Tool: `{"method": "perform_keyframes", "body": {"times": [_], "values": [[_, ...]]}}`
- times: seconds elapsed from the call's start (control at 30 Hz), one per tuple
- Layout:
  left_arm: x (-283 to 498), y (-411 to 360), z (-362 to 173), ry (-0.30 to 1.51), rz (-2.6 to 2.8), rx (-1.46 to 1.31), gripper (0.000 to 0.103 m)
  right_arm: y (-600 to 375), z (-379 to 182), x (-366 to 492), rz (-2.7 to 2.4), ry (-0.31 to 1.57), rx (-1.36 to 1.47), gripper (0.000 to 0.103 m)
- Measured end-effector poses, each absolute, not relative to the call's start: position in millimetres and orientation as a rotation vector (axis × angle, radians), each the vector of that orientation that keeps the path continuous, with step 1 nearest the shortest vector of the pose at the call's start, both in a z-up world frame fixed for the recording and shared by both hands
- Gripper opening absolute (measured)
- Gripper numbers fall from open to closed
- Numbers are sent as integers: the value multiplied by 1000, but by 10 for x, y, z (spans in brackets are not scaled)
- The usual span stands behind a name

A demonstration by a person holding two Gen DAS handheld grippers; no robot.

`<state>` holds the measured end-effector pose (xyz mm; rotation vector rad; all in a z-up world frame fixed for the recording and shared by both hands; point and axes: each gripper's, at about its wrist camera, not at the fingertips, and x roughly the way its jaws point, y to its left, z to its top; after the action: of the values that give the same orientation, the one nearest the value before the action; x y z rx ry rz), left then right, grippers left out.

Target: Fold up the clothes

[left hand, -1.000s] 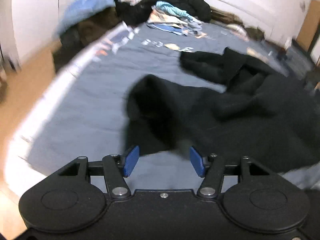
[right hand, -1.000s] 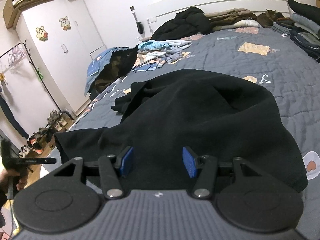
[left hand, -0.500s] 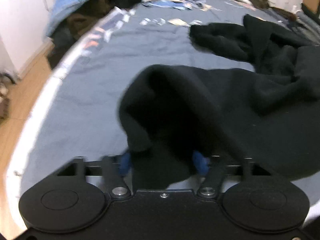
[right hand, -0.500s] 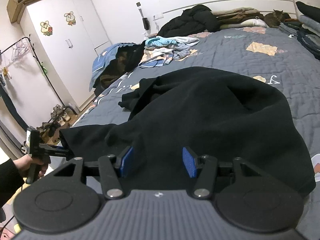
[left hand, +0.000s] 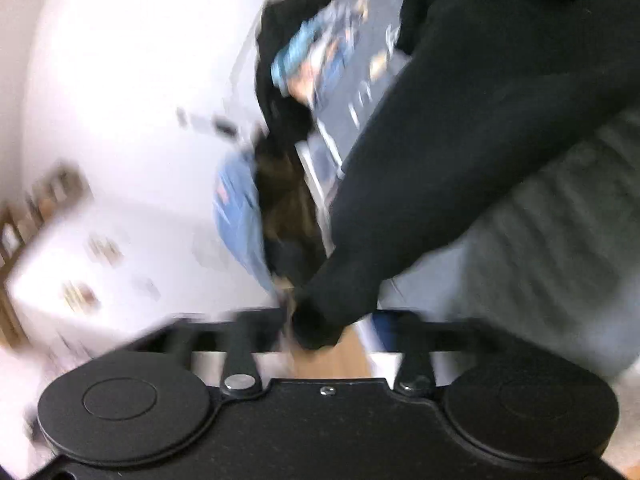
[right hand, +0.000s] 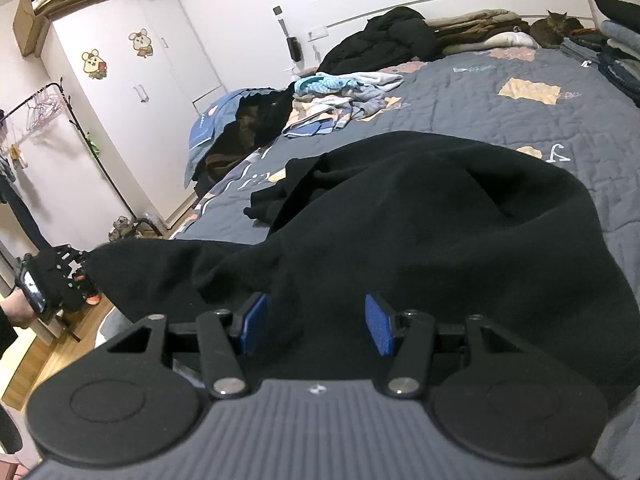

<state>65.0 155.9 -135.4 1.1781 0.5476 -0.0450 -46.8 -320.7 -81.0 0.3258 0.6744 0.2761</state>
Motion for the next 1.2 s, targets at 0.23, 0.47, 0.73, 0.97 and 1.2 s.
{"method": "perform_keyframes", "body": {"times": [0.23,0.47,0.73,0.97,1.2], "values": [[308,1817,-1279,773,-114,940,85,-3283,-804,-495,259,666,325,54],[175,1358,-405,656,-205,495,84,-3499,-803,-520,160,643,283,54],[-15,-337,-259,504,-633,479,84,-3925,-697,-683,70,634,184,54],[-159,-1599,-814,524,-916,642,84,-4304,-680,-920,6,619,199,54],[-141,-2092,-1191,567,-995,760,83,-4525,-829,-1055,-23,637,194,54]]}}
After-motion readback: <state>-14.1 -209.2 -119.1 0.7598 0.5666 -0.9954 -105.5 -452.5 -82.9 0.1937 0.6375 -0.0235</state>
